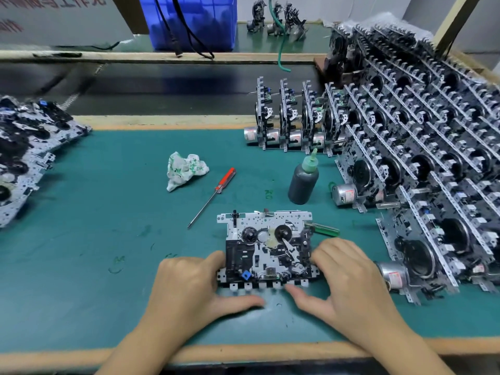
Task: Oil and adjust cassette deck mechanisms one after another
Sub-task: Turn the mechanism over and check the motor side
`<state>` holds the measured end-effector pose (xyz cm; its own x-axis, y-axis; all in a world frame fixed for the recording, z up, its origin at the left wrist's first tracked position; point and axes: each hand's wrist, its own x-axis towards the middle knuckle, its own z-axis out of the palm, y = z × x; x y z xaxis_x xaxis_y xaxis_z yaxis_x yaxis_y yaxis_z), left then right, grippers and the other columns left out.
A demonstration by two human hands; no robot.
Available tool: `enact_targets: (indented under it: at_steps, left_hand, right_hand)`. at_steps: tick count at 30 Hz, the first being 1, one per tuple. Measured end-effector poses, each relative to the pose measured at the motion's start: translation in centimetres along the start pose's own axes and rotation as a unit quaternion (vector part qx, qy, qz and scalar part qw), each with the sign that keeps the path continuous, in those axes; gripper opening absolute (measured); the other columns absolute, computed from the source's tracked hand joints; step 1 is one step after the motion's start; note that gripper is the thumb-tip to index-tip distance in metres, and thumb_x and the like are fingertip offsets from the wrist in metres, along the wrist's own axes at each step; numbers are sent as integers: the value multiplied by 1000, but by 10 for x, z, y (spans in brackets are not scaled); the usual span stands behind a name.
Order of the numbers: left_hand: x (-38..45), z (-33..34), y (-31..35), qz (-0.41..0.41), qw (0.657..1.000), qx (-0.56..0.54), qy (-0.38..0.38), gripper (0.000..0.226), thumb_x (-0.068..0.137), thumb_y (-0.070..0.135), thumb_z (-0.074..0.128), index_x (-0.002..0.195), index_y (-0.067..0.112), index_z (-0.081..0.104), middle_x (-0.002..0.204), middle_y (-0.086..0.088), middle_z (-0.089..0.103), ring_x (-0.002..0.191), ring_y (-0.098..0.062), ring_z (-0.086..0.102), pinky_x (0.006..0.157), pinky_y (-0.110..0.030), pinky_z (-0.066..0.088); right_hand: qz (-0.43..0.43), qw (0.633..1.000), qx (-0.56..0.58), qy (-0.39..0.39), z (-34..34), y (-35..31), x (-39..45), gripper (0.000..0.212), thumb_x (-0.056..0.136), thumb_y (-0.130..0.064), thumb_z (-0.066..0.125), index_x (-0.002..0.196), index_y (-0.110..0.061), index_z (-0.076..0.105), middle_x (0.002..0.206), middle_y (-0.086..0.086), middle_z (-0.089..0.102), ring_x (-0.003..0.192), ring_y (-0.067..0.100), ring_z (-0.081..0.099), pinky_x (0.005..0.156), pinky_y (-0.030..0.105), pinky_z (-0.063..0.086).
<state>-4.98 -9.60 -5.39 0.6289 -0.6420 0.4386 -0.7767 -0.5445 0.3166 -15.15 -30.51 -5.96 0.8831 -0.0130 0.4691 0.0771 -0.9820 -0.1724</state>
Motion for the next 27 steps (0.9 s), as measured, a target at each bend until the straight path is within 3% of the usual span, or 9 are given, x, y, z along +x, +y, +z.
enact_targets:
  at_steps: [8, 12, 14, 18, 22, 27]
  left_hand:
    - [-4, -3, -1, 78, 996, -26, -42, 55, 62, 69, 61, 51, 18, 44, 33, 7, 35, 29, -12, 38, 33, -16, 33]
    - [-5, -6, 0, 53, 998, -21, -32, 43, 60, 67, 60, 57, 31, 38, 34, 8, 35, 29, -9, 37, 37, -12, 32]
    - [-6, -7, -2, 56, 998, -17, -37, 47, 58, 67, 61, 58, 31, 30, 35, 9, 34, 31, -6, 35, 40, -12, 26]
    - [-7, -4, -4, 55, 998, 31, -9, 53, 68, 60, 59, 46, 16, 39, 33, 4, 32, 28, -16, 34, 33, -17, 30]
    - [-7, -4, -5, 41, 996, 68, 32, 63, 87, 62, 43, 47, 13, 45, 32, 0, 31, 27, -19, 34, 34, -18, 26]
    - [-7, -6, -2, 47, 998, 42, 7, 63, 77, 73, 47, 50, 17, 41, 34, 4, 33, 28, -17, 37, 31, -21, 31]
  right_hand:
    - [14, 999, -28, 6, -2, 1, 0, 55, 71, -65, 55, 61, -11, 53, 62, -3, 49, 60, 17, 47, 62, 25, 36]
    - [-24, 1000, -1, -13, -5, 4, 0, 50, 75, -59, 56, 64, -11, 54, 65, -3, 49, 62, 16, 46, 62, 23, 38]
    - [-36, 999, 3, -14, -6, 4, -1, 49, 78, -56, 54, 64, -10, 56, 65, -2, 51, 62, 17, 48, 63, 24, 36]
    - [-39, 999, 7, -14, -6, 4, -1, 51, 79, -58, 53, 64, -9, 57, 65, -2, 52, 62, 18, 50, 60, 26, 42]
    - [-42, 998, 36, -30, -8, 4, -2, 51, 71, -60, 61, 66, -9, 57, 67, -2, 52, 63, 18, 49, 55, 29, 47]
    - [-37, 999, 22, -13, -5, 4, -1, 47, 75, -56, 57, 64, -10, 56, 65, -3, 51, 62, 17, 48, 56, 25, 43]
